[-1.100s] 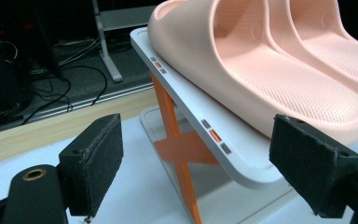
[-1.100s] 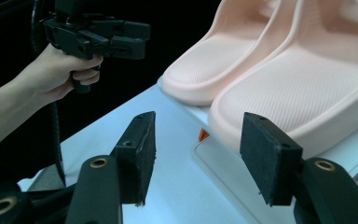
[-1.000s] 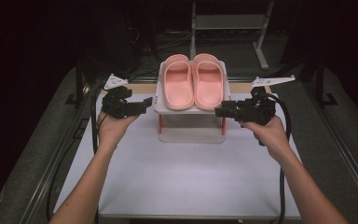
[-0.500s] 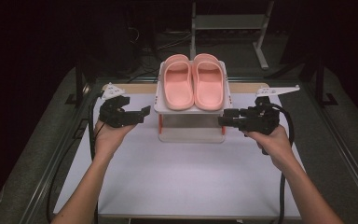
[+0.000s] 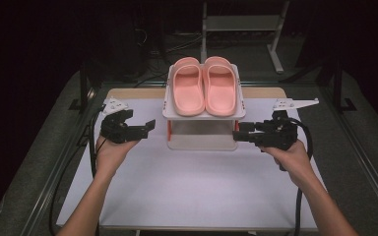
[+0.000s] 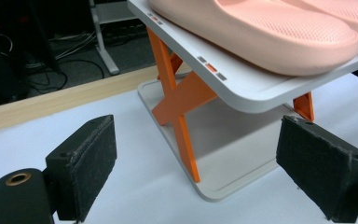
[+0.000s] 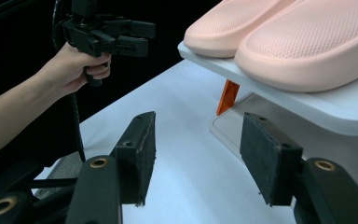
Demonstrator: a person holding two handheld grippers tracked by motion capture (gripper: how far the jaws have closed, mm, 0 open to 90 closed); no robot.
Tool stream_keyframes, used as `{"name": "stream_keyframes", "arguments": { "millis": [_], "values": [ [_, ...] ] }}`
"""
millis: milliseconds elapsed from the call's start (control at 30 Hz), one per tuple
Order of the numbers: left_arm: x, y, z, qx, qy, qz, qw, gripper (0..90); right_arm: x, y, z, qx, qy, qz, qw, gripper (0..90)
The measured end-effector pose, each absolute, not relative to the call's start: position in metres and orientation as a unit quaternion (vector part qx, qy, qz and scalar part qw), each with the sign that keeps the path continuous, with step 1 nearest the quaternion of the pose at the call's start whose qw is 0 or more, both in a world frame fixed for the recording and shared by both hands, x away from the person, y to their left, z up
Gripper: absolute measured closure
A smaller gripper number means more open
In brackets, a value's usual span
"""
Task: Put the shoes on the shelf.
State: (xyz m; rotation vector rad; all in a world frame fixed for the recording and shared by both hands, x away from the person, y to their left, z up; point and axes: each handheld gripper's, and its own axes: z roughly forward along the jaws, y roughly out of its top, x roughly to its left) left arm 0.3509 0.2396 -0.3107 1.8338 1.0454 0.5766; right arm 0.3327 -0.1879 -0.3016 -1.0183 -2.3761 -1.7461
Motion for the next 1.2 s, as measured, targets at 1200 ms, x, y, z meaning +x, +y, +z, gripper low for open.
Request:
{"name": "stream_keyframes", "arguments": {
  "millis": [1200],
  "values": [
    [0.327, 0.259, -0.357, 0.738, 0.446, 0.219, 0.456, 9.0, 0.309, -0.214, -0.357, -0.357, -0.753, -0.552, 0.038, 42.2]
  ]
}}
